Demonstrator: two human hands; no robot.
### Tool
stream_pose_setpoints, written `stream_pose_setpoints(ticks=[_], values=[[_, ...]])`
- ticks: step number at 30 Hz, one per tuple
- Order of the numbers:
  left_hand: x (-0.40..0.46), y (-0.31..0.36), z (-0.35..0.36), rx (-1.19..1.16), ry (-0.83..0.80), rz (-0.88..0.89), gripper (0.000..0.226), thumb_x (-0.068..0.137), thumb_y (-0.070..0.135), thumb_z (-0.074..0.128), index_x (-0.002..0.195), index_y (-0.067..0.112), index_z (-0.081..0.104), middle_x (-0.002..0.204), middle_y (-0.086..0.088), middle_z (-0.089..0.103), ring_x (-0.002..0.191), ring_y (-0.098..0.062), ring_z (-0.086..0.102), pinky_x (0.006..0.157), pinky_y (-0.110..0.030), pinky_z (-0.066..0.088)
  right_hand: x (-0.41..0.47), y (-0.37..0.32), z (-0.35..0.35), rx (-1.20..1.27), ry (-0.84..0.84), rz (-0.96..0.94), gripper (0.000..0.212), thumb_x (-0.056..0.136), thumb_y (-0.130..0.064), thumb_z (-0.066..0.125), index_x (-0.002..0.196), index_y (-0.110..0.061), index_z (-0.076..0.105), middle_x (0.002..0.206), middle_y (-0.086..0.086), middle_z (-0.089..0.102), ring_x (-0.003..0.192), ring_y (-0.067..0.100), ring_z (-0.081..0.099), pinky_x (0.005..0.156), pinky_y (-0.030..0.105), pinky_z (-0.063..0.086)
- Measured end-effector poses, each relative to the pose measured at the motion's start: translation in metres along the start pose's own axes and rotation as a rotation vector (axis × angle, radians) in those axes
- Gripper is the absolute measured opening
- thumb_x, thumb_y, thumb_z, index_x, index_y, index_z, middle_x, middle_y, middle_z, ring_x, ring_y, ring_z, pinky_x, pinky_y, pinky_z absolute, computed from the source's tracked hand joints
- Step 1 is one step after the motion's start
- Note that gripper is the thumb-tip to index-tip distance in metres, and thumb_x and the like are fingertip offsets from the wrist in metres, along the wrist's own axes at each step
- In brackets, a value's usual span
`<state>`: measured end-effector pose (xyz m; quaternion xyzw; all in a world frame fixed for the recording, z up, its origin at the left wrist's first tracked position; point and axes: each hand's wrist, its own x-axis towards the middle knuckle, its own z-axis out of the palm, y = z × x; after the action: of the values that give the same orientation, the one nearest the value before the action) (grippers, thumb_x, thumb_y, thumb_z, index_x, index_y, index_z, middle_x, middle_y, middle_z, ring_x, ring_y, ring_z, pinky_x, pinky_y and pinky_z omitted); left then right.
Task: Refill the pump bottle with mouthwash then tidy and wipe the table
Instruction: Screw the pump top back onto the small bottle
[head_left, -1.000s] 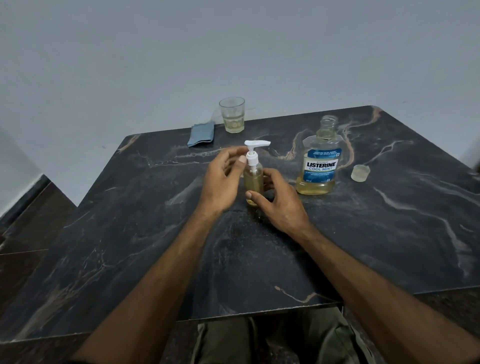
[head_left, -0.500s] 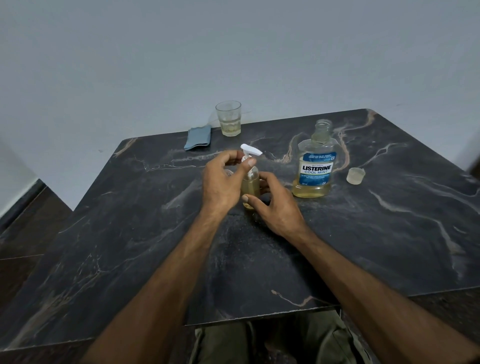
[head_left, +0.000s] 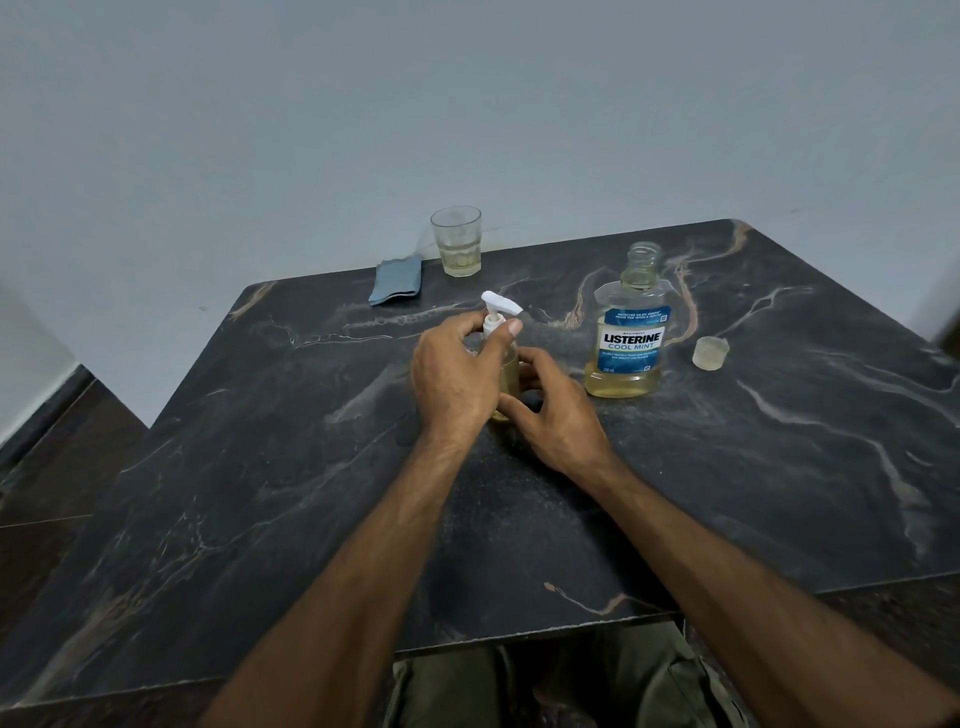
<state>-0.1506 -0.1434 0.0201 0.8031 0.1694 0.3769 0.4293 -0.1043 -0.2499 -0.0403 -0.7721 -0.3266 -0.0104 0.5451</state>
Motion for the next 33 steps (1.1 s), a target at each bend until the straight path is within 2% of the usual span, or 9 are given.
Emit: stream_pose_setpoints(ticks=[4,7,9,12,15,22,26,30,33], values=[[0.006,-0.005,-0.005,0.007,-0.095,0.026,0.026,0.087,0.038,0.07,0.102,0.018,0.076,0.098,0.007,0.074,0.092,-0.002,0.064,0.083,-0.02,0.047,0.001,0.001,0.0,-0.006,0.001,-0.015,0.053,0.087,-0.032,0.071,0.134,-0.021,0.048,0.121,-0.001,0.065,0.108,0.01,0.062,0.09,0.031,0.056],[0.013,-0.011,-0.011,-0.08,-0.225,0.037,0.024,0.089,0.031,0.069,0.105,0.015,0.075,0.09,0.014,0.071,0.083,0.01,0.063,0.076,-0.006,0.045,0.001,0.001,0.0,-0.002,-0.003,-0.009,0.053,0.088,-0.033,0.071,0.134,-0.02,0.049,0.121,0.001,0.065,0.11,0.011,0.062,0.091,0.037,0.056],[0.017,-0.014,-0.014,-0.13,-0.289,0.025,0.027,0.09,0.028,0.067,0.112,0.013,0.073,0.097,0.011,0.072,0.087,0.008,0.065,0.077,-0.009,0.048,0.001,0.002,0.0,-0.002,-0.007,0.001,0.053,0.088,-0.034,0.07,0.134,-0.02,0.048,0.122,0.002,0.065,0.11,0.012,0.062,0.092,0.039,0.056],[0.016,-0.015,-0.014,-0.154,-0.304,0.015,0.022,0.091,0.03,0.067,0.107,0.018,0.074,0.093,0.013,0.074,0.088,-0.001,0.068,0.079,-0.015,0.052,0.001,0.001,0.0,-0.004,-0.007,0.007,0.054,0.088,-0.035,0.071,0.135,-0.019,0.048,0.121,0.002,0.066,0.109,0.012,0.063,0.091,0.039,0.056],[0.01,-0.013,-0.009,-0.142,-0.226,-0.002,0.007,0.089,0.037,0.068,0.091,0.032,0.073,0.081,0.018,0.073,0.08,-0.001,0.068,0.071,-0.01,0.05,0.001,0.0,0.0,-0.012,0.0,0.016,0.055,0.087,-0.035,0.071,0.135,-0.02,0.049,0.121,0.002,0.066,0.108,0.012,0.063,0.091,0.038,0.056],[0.0,-0.005,0.004,-0.031,-0.042,-0.005,0.021,0.083,0.048,0.07,0.072,0.031,0.069,0.069,0.014,0.07,0.07,-0.002,0.066,0.064,-0.021,0.051,-0.001,-0.003,-0.001,0.0,-0.003,0.011,0.054,0.087,-0.028,0.071,0.135,-0.016,0.049,0.122,0.003,0.066,0.111,0.012,0.063,0.093,0.037,0.055],[0.004,-0.007,0.002,-0.058,-0.092,0.005,0.015,0.087,0.044,0.067,0.078,0.033,0.068,0.07,0.013,0.07,0.069,-0.004,0.067,0.064,-0.02,0.052,0.001,-0.003,-0.001,-0.011,0.002,-0.004,0.053,0.087,-0.029,0.071,0.134,-0.018,0.049,0.123,0.002,0.065,0.112,0.011,0.062,0.093,0.036,0.055],[0.01,-0.012,-0.001,-0.121,-0.18,0.032,0.013,0.09,0.035,0.068,0.086,0.023,0.07,0.072,0.013,0.069,0.065,0.006,0.062,0.062,-0.008,0.046,0.002,0.0,-0.001,-0.018,0.0,0.001,0.053,0.088,-0.031,0.071,0.135,-0.018,0.049,0.123,0.003,0.065,0.113,0.012,0.061,0.094,0.036,0.055],[0.013,-0.019,-0.003,-0.143,-0.254,0.021,0.017,0.091,0.034,0.067,0.092,0.018,0.071,0.079,0.011,0.069,0.074,0.003,0.064,0.071,-0.015,0.049,0.001,0.002,0.0,-0.027,-0.011,0.015,0.055,0.088,-0.033,0.07,0.136,-0.017,0.048,0.125,0.004,0.064,0.115,0.014,0.061,0.095,0.038,0.054]])
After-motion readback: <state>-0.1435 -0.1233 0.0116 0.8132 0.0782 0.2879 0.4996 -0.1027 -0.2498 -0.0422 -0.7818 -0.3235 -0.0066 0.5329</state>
